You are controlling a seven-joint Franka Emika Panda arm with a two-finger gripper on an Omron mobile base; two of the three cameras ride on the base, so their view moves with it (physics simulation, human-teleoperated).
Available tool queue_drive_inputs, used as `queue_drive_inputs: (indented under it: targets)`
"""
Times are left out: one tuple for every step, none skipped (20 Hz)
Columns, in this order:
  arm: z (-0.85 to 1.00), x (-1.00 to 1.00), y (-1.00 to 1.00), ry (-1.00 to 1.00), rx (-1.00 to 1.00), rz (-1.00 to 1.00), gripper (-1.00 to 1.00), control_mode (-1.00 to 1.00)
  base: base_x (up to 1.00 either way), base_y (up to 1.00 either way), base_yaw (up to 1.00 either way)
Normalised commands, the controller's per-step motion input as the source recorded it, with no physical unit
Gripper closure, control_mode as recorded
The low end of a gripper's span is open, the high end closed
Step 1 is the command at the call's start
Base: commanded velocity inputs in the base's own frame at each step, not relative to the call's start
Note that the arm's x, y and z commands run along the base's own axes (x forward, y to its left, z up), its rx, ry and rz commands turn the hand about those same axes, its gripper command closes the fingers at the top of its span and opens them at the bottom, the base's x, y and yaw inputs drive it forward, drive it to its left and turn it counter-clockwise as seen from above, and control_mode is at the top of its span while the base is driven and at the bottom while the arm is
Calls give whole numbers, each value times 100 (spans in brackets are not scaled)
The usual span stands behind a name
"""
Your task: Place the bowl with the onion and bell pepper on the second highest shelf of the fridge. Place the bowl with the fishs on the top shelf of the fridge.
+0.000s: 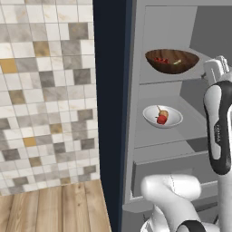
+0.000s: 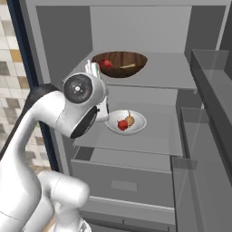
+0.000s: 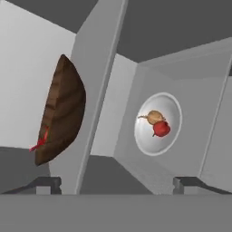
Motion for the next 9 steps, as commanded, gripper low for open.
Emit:
queue_drive_inputs:
  targets:
    - [-100,-100,48,0,-39,0,-100,-100,0,0,0]
    - [-100,-100,56,0,-42,0,-100,-100,0,0,0]
    - [-100,-100,60,0,-40,0,-100,-100,0,0,0]
    - [-100,-100,57,0,-37,0,-100,-100,0,0,0]
    - [-100,-100,59,0,-36,0,-100,-100,0,0,0]
    - [-100,-100,61,0,-36,0,-100,-100,0,0,0]
    - [-61,-100,63,2,-32,0,-100,-100,0,0,0]
    - [0,-100,39,0,-15,-2,-100,-100,0,0,0]
    - [48,-100,24,-16,-11,0,-100,-100,0,0,0]
